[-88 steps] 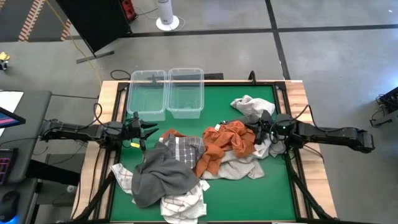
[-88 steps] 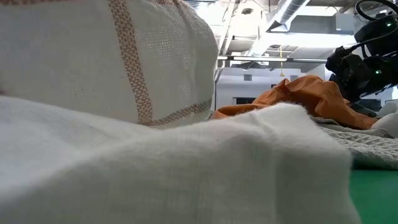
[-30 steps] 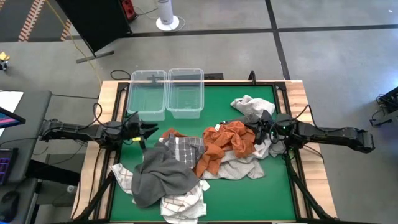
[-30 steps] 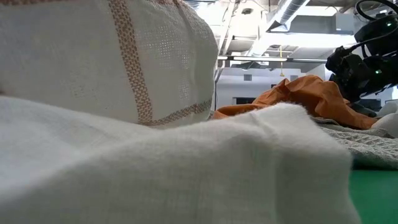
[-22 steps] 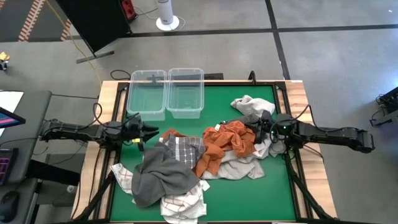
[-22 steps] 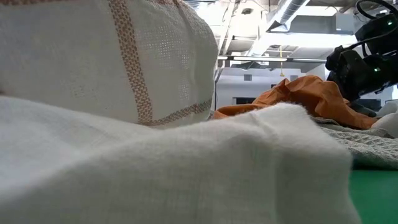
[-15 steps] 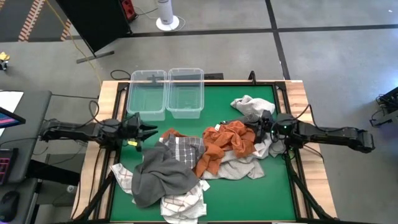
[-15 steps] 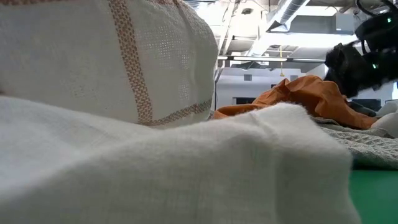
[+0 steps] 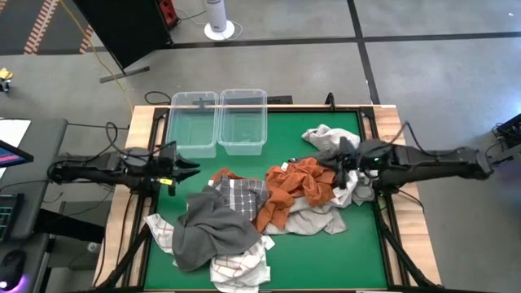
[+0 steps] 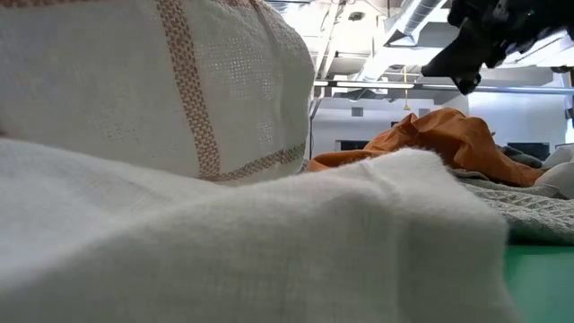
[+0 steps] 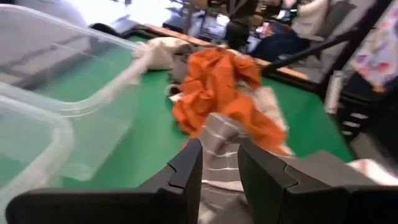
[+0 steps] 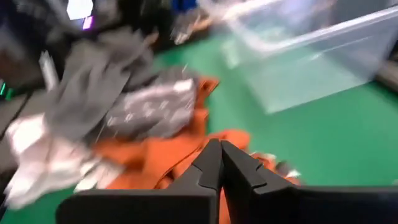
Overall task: Sort towels by color in basket
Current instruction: Put the orange towel into the right transparent bin
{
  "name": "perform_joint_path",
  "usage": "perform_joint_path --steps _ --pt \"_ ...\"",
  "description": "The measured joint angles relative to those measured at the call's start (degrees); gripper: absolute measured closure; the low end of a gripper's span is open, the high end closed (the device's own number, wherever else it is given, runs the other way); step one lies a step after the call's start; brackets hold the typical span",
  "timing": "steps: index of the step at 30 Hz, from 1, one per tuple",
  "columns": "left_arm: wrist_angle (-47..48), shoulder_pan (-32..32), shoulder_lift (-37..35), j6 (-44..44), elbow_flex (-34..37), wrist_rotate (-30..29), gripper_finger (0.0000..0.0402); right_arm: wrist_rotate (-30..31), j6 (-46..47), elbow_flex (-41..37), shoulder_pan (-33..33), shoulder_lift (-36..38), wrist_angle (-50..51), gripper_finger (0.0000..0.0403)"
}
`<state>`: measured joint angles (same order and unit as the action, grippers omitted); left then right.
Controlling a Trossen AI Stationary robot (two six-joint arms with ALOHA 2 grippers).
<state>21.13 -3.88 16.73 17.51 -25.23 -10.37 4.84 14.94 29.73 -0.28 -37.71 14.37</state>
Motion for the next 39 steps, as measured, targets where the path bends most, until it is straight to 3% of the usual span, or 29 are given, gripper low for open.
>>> perform_joint_path --steps 3,6,12,15,22,26,29,32,37,39 --pt "0.67 0.00 1.04 -0.73 -1.96 0.25 0.0305 0.39 -0.51 4.75 3.54 -7.28 3.67 0.0331" --pt "1.05 0.00 2.25 -2.92 -3.80 -3.28 0.0298 2.52 -2.81 9.64 5.90 -14.73 8.96 0.0292" --pt "3.72 0.02 7.01 -3.49 -7.19 -12.10 0.0260 3.61 -3.41 19.84 6.15 -27.91 18.87 0.0186" --pt "4.10 0.02 10.02 -3.23 -8.37 -13.22 0.0233 3.82 -3.49 23.61 6.13 -33.15 22.84 0.0141" --pt "4.11 0.02 16.12 -1.98 -11.28 -13.24 0.0198 4.28 -5.92 28.60 4.25 -42.55 32.08 0.0113" --pt "4.20 0.02 18.11 -1.92 -12.13 -13.22 0.0197 4.33 -7.84 28.71 2.52 -44.55 32.62 0.0130" --pt "4.77 0.02 18.84 -1.96 -12.97 -13.18 0.0197 4.32 -8.41 28.71 1.12 -44.92 32.60 0.0167" --pt "5.69 0.02 19.04 -1.98 -13.52 -12.93 0.0197 4.33 -9.17 28.71 0.09 -44.92 32.66 0.0231" --pt "5.68 0.00 18.67 -2.00 -13.64 -12.40 0.0197 4.28 -11.62 28.73 -1.49 -44.92 32.56 0.0370" --pt "6.01 0.00 18.74 -2.07 -13.64 -12.39 0.0197 4.28 -12.43 28.75 -2.15 -44.92 32.61 0.0384"
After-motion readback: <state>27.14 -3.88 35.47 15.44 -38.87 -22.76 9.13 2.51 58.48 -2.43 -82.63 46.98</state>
